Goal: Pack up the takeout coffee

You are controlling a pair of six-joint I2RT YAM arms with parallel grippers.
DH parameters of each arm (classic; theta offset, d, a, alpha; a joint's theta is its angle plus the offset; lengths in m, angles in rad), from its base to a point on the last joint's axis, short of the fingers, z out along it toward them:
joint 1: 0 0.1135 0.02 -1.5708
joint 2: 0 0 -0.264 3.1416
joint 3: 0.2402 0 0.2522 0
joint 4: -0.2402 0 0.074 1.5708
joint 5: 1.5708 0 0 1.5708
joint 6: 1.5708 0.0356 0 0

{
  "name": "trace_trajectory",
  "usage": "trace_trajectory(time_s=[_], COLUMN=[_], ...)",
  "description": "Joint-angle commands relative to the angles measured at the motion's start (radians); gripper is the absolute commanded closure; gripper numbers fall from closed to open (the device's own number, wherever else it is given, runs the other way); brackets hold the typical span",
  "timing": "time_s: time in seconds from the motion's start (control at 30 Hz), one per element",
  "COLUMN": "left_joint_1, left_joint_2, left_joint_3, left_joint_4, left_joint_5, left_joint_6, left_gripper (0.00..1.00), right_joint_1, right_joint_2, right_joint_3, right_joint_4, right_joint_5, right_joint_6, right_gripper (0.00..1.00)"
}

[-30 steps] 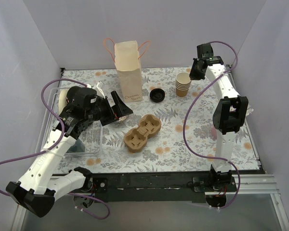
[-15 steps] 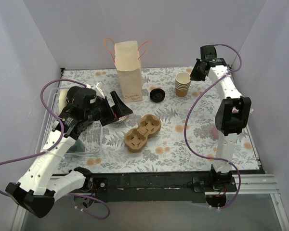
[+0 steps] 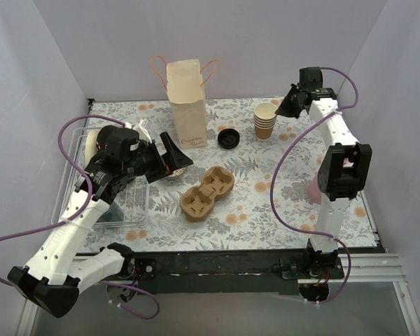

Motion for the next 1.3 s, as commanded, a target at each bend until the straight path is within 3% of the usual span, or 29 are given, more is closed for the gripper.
trace_trajectory(time_s=[0.0,0.23,0.33,0.43,0.73,1.27], left_joint_1=[0.002,0.002,0.001,0.002,0.001,0.002], left_joint_2=[-0.012,-0.004,-0.001,-0.001,-0.006,0.008], left_joint_3=[-0.002,0.01,0.01,0.001,-0.005,0.018], left_joint_4=[0.023,0.016,0.014,0.025,0.02,0.029], left_joint_5=[0.015,0.015,0.018,0.029,0.024,0.032], left_joint_6=[0.008,0.022,0.022,0.023,0.025,0.034], left_gripper=[0.02,0.02,0.02,0.02,0.02,0.02], right_joint_1=[-0.012,-0.02,-0.025,-0.031,-0.074,-0.101], right_joint_2=[-0.082,-0.094,-0.125,-0.122,-0.235,-0.214], right_joint_3=[-0.064,-0.106,-0.13,-0.12,-0.367,0.018], right_joint_4=[0.101,0.103,0.18,0.134,0.394,0.16], right_joint_5=[-0.081,-0.106,-0.133,-0.101,-0.241,-0.198], right_joint_6=[0.052,0.063,0.072,0.072,0.123,0.032], right_gripper=[0.99,0.99,0.99,0.99,0.99,0.99])
